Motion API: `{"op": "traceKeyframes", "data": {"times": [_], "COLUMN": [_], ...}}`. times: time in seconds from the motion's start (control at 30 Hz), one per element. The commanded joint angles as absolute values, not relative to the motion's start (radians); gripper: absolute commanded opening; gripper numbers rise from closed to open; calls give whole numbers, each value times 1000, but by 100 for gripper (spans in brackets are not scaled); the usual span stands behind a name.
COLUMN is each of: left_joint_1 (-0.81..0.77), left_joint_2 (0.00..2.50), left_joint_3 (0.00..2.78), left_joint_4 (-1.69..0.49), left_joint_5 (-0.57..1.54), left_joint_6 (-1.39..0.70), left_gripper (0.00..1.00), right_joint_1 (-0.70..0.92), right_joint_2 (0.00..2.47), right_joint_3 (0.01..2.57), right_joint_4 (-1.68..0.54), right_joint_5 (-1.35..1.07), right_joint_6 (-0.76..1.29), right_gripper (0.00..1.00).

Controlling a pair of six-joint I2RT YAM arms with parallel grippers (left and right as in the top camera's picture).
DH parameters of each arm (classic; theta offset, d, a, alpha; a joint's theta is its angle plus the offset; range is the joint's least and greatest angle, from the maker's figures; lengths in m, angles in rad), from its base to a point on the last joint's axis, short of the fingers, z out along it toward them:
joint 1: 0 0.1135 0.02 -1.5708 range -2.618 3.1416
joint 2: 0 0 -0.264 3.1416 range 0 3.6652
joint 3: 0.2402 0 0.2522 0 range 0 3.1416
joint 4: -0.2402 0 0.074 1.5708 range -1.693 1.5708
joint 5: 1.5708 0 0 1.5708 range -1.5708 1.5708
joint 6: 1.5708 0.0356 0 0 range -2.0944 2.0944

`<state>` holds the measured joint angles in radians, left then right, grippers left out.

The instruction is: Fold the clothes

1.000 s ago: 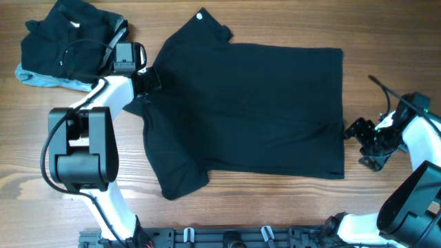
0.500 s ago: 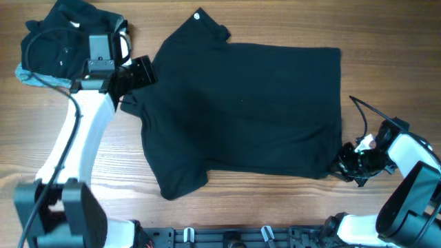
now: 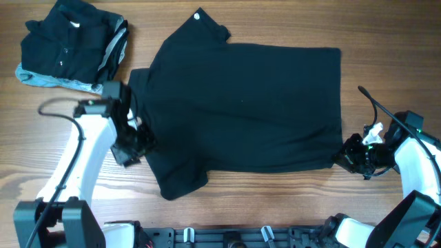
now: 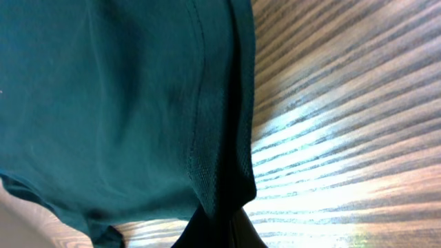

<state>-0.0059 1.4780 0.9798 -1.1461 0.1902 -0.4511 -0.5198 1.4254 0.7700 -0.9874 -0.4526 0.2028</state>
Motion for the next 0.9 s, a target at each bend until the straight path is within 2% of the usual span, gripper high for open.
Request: {"op": "traceKeyframes", "data": {"times": [0.0, 0.13, 0.27, 0.3, 0.33, 0.37, 0.4, 0.53, 0.67, 0.7, 0.87], "left_joint_1": [0, 0, -15, -19, -19, -19, -19, 5, 30, 30, 30], "left_joint_2": [1472, 1472, 1472, 1472, 1472, 1472, 1472, 1440, 1333, 1304, 1276], "left_joint_3": [816, 696, 607, 583, 570, 570, 570, 618, 792, 828, 846], "left_joint_4": [-1088, -1003, -868, -827, -818, -818, -811, -817, -899, -903, -929], "left_joint_5": [318, 331, 358, 365, 367, 366, 367, 462, 459, 459, 455], "left_joint_6": [-508, -567, -624, -654, -664, -661, -659, -586, -550, -550, -546], "left_gripper": [55, 60, 59, 53, 39, 18, 5, 4, 4, 4, 4], "right_joint_1": [-514, -514, -514, -514, -514, -514, -514, -514, -514, -514, -514], "right_joint_2": [1414, 1414, 1414, 1414, 1414, 1414, 1414, 1414, 1414, 1414, 1416], "right_joint_3": [789, 789, 789, 789, 789, 789, 789, 789, 789, 789, 750], "right_joint_4": [-984, -976, -971, -970, -971, -970, -970, -1016, -1034, -1042, -1029], "right_joint_5": [-473, -473, -473, -473, -473, -472, -468, -408, -370, -370, -310], "right_joint_6": [186, 189, 210, 210, 209, 209, 209, 212, 244, 252, 361], "right_gripper": [4, 4, 4, 4, 4, 4, 4, 4, 4, 8, 6]}}
